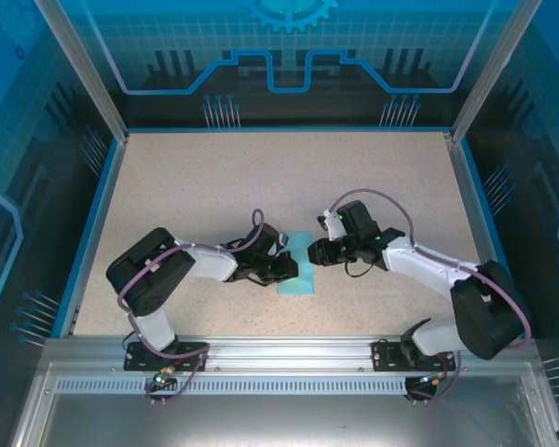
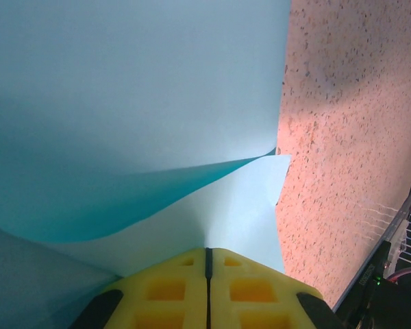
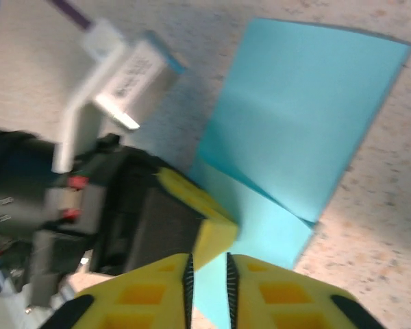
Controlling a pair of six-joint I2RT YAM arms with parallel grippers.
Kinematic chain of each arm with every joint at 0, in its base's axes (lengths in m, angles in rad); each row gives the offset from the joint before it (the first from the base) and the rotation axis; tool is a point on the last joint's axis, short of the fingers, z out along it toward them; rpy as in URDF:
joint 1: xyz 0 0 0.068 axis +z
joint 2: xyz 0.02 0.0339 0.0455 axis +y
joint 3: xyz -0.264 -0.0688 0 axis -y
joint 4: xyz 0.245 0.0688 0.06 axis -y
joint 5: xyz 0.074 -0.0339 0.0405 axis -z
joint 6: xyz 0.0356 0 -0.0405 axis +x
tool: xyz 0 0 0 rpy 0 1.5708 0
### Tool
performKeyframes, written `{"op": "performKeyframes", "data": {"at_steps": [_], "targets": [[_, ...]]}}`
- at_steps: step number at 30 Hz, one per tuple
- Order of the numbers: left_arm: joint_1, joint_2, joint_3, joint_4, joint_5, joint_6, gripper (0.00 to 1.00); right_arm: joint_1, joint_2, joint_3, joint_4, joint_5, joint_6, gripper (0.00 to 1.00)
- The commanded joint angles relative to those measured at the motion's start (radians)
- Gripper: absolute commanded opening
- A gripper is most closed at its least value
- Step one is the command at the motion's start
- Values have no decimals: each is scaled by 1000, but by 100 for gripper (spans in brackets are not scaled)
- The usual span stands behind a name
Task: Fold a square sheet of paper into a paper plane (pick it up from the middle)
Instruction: Fold the triangle a second time at the center of the table.
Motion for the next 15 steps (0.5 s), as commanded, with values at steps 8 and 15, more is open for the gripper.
{"op": "performKeyframes", "data": {"at_steps": [8, 15], "targets": [[-7, 7, -14, -65, -31, 17, 7, 69, 108, -89, 74, -81, 216, 5], [-7, 4, -20, -64, -27, 15, 7, 79, 130, -103, 105, -126, 253, 6]]}}
